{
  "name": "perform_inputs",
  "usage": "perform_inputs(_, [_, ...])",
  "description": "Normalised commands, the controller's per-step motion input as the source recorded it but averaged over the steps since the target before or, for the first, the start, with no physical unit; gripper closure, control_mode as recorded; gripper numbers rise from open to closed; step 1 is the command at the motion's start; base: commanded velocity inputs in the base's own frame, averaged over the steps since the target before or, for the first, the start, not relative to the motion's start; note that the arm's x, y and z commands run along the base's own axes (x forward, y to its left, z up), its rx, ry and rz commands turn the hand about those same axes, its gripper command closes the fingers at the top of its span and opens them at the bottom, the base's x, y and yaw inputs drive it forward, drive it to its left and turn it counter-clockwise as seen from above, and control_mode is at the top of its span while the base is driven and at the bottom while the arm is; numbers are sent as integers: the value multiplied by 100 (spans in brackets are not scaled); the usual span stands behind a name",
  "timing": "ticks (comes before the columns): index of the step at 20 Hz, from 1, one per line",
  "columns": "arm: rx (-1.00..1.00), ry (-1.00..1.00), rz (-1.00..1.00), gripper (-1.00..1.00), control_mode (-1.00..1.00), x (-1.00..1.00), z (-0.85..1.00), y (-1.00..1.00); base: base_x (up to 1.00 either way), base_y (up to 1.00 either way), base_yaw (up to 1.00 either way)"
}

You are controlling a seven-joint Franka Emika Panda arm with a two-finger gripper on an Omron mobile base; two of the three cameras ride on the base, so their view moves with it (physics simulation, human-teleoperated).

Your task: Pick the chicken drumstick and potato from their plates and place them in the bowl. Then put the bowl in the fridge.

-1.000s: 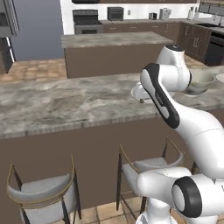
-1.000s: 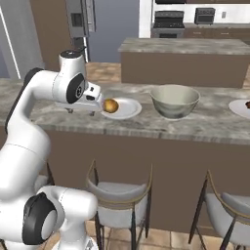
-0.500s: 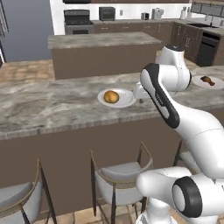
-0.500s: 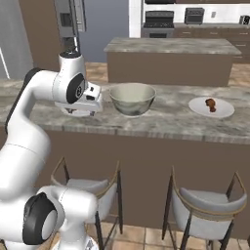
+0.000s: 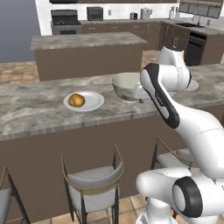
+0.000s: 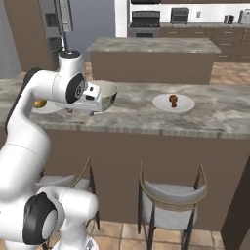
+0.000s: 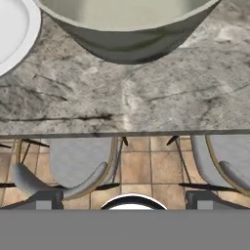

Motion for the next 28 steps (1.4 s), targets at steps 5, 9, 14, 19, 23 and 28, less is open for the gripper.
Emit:
perform_inputs(5, [0,0,0,-100,100,0,0,0,2,-60,-16])
perform_inputs(9, [0,0,0,-100,100,0,0,0,10,-43,-12])
perform_inputs(14, [0,0,0,-100,100,0,0,0,21,-23,-2])
perform_inputs(19, [0,0,0,-100,100,0,0,0,31,-10,0])
perform_inputs(23, [0,0,0,-100,100,0,0,0,36,-2,4])
perform_inputs(28, [0,0,0,-100,100,0,0,0,42,0,12])
